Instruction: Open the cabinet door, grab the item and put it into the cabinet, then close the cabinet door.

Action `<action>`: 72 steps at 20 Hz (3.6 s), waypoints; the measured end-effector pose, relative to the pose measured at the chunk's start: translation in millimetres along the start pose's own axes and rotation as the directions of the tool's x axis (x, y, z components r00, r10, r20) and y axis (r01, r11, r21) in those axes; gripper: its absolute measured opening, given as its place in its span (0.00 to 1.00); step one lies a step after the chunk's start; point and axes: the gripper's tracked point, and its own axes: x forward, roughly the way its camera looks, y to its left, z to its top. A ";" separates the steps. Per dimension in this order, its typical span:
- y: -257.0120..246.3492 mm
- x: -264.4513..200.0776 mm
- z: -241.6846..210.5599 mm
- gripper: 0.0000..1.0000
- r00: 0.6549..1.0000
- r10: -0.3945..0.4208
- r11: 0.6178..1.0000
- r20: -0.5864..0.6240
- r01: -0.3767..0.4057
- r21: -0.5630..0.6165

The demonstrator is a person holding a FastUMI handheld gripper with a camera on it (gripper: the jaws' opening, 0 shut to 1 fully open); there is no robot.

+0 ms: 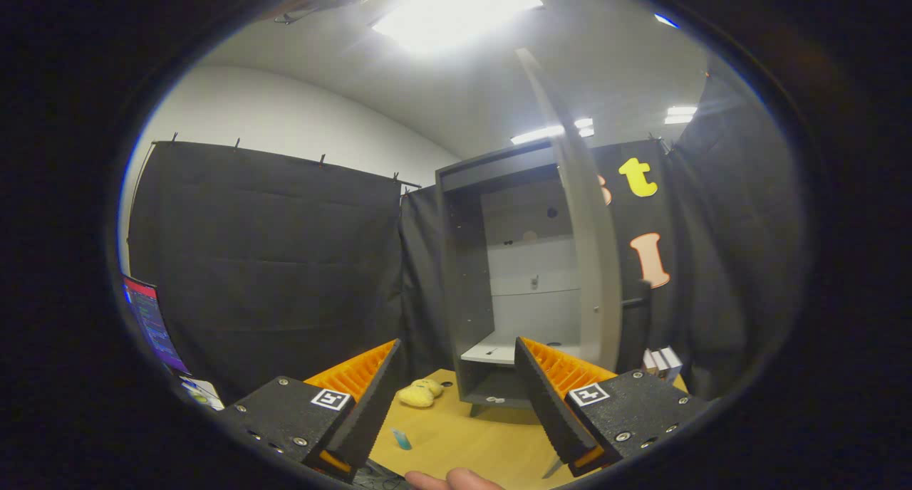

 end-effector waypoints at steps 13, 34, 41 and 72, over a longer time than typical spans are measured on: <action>132.2 147.5 -316.6 0.95 0.947 -0.219 0.975 -0.234 0.201 -0.097; 120.0 191.1 -508.6 0.54 0.836 -0.396 0.917 -0.379 0.342 -0.203; 120.3 188.9 -507.0 0.53 0.827 -0.391 0.920 -0.404 0.347 -0.182; -84.9 307.7 -136.4 0.53 0.838 -0.538 0.838 -0.088 0.521 -0.165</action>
